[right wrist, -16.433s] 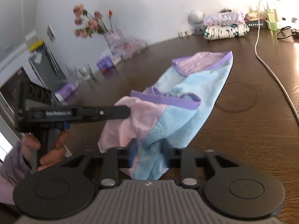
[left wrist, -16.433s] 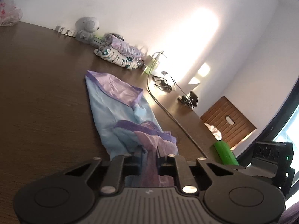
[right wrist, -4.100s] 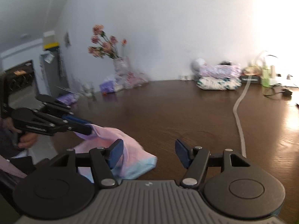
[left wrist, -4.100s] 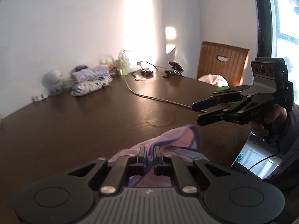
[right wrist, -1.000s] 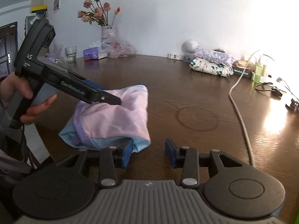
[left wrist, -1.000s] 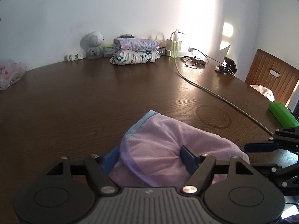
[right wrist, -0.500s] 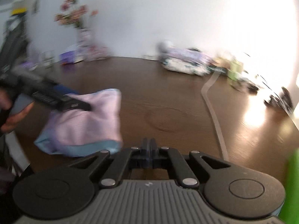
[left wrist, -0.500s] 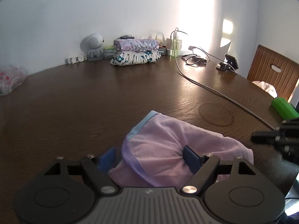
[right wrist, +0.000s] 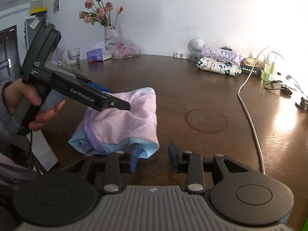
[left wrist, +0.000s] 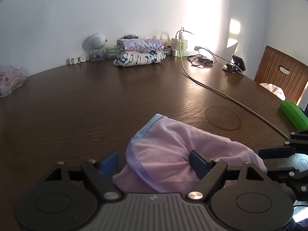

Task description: Fold clothes

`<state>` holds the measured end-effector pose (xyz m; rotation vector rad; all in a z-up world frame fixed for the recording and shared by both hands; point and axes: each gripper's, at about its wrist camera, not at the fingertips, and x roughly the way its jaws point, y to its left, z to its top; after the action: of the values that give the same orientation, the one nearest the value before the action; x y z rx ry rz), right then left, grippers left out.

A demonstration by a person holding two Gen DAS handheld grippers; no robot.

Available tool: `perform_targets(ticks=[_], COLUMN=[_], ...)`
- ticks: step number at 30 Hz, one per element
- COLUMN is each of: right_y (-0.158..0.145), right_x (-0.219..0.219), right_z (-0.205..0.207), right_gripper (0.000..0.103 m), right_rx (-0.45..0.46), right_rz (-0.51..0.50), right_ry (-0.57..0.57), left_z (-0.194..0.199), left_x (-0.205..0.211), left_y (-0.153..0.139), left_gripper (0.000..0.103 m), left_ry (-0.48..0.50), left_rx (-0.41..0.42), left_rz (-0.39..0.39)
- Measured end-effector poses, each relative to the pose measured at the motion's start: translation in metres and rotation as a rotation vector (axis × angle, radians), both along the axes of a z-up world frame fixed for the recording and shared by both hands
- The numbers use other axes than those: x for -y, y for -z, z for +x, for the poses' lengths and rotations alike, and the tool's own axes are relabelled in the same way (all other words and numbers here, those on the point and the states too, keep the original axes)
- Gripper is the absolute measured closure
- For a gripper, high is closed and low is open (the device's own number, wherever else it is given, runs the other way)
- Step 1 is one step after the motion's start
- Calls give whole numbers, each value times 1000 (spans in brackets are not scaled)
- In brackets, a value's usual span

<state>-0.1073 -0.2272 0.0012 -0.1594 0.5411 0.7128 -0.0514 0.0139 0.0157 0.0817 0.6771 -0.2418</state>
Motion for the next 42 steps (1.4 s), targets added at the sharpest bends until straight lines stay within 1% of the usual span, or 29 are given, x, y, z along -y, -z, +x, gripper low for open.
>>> perform_targets(ticks=[5,6,8,10,13,15,18,21,23,24,26,27,28,29,31,35,38,40,42], right_y=[2,3,3,2,1,1,0,-5,-8,-8,-3,1,3,5,4,0,2,2,2], right_x=[-7,-9,-7,-4,2,7,17,24,22,17,6,1,0,-1,3,22,30,31,37], right_z=[-1,1,3,4,1,0,1,1,-2,-2,-2,0,2,4,7,6,6,6,9], right_gripper=[69,75,98,99,99,103,103,102,96,88,79,81,90,102,102,103,103,103,103], right_rx=[2,7,7,8,31,38,49,36,37,34,49,49,38,27,2,-14,-56,-60,-67], right_rz=[-5,-8,5,14,-2,-17,-34,4,37,35,-5,-21,-10,1,30,80,107,99,116], right_ry=[-4,-1,15,22,32,64,113,103,65,37,15,4,5,5,29,100,107,132,172], left_z=[0,0,0,0,-1,-2,-3,-2,-1,-1,-1,-1,-1,-1,0,1,0,0,-1], left_x=[0,0,0,0,1,3,4,4,3,3,2,2,2,1,1,2,3,3,5], left_y=[1,1,1,0,1,2,2,1,1,1,1,1,1,1,1,1,1,1,1], left_gripper=[21,21,21,21,21,21,21,21,21,21,21,21,21,21,20,20,20,20,20], left_ry=[-3,-3,-1,2,5,6,5,2,-1,-2,-3,-4,-4,-4,-1,2,6,6,4], left_rx=[1,0,0,3,11,18,25,25,19,19,18,18,18,16,13,9,7,9,10], left_rz=[-2,-3,-2,5,14,23,34,33,22,21,18,17,16,15,15,9,6,8,9])
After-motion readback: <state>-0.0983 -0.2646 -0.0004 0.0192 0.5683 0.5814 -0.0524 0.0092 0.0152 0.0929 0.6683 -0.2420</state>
